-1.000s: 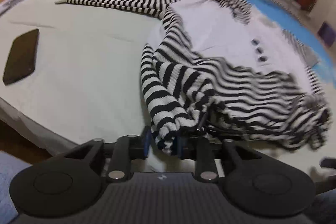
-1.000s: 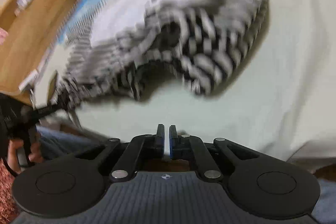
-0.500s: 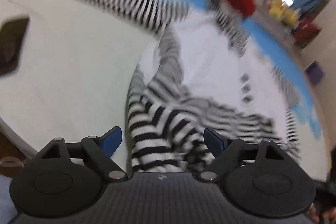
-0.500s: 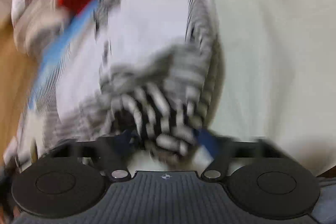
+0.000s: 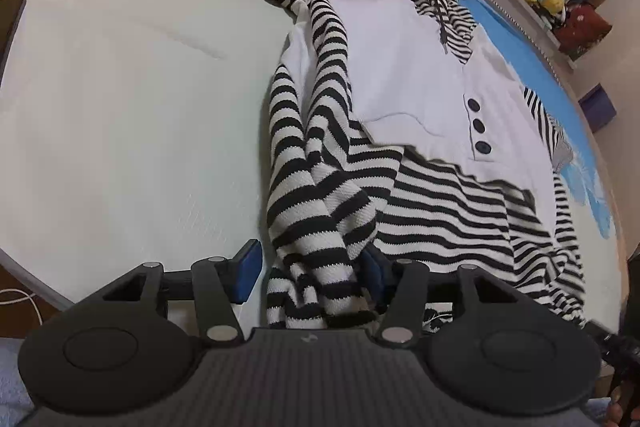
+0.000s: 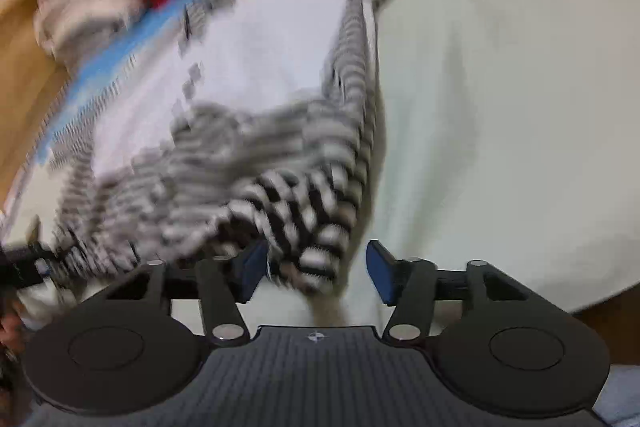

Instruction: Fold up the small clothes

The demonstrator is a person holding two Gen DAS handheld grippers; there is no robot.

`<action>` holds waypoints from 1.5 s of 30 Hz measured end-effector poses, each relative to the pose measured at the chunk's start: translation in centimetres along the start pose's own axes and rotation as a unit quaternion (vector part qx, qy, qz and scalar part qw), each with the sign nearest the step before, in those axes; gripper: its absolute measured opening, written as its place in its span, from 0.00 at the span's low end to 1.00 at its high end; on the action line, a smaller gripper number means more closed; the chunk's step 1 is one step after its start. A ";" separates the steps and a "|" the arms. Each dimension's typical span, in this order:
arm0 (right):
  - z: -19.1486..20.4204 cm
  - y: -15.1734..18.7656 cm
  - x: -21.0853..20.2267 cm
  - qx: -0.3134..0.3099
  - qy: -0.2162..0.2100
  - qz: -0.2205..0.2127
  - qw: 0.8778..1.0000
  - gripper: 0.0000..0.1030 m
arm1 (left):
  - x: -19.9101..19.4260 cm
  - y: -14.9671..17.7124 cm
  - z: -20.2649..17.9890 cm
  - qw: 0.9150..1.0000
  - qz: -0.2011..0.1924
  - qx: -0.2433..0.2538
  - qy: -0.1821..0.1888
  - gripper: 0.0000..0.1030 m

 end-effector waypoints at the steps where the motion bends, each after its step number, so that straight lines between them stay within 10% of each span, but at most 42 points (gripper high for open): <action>1: 0.2 -0.6 -0.6 -0.004 -0.001 -0.026 1.000 0.56 | 0.0 -0.1 0.1 1.000 0.000 -0.004 0.004 0.59; 8: 1.4 -1.9 3.1 0.051 -0.016 -0.017 0.998 0.66 | 0.4 0.1 -0.7 1.000 -0.001 0.014 0.007 0.71; 9: 1.4 -2.0 4.2 0.054 -0.003 -0.004 0.999 0.62 | 0.5 0.2 -0.8 1.000 -0.005 0.022 -0.001 0.65; 11: 1.7 -1.5 5.8 0.019 0.041 0.038 0.998 0.23 | 0.2 0.4 -0.8 0.999 -0.006 0.039 -0.018 0.37; 14: 2.3 -1.3 4.3 -0.018 0.035 0.042 0.998 0.15 | -1.2 1.1 -0.7 0.999 0.002 0.037 -0.009 0.21; 21: 0.9 0.7 3.5 -0.037 0.033 0.046 0.998 0.12 | -0.9 1.1 0.9 1.000 0.004 0.010 0.004 0.46; 23: 1.1 0.3 3.5 -0.051 0.043 0.039 0.997 0.22 | -1.2 0.6 1.2 1.000 0.004 -0.015 0.016 0.55; 25: 0.8 0.2 2.8 -0.032 0.051 0.031 0.998 0.55 | -2.0 0.0 1.3 1.000 -0.009 -0.020 0.002 0.79; 31: 3.4 -2.7 -1.4 -0.101 0.083 -0.045 0.990 0.77 | -5.8 -3.5 -0.2 0.995 -0.090 0.009 -0.037 0.92; 36: 8.2 -5.9 -1.5 -0.190 0.072 -0.098 0.974 0.78 | -7.0 -7.7 -2.4 0.987 -0.139 0.039 -0.068 1.00; 45: 7.9 -14.7 6.0 -0.168 0.082 -0.103 0.977 0.79 | -3.4 -22.5 -0.7 0.969 -0.194 0.039 -0.149 1.00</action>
Point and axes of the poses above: each gripper's, at about its wrist camera, not at the fingertips, and x roughly the way its jaws point, z to its left, y to its underside, the point moved 7 cm from there along x, roughly the way its jaws point, and after that the axes turned 13 degrees about -x, right-handed, at the moved point
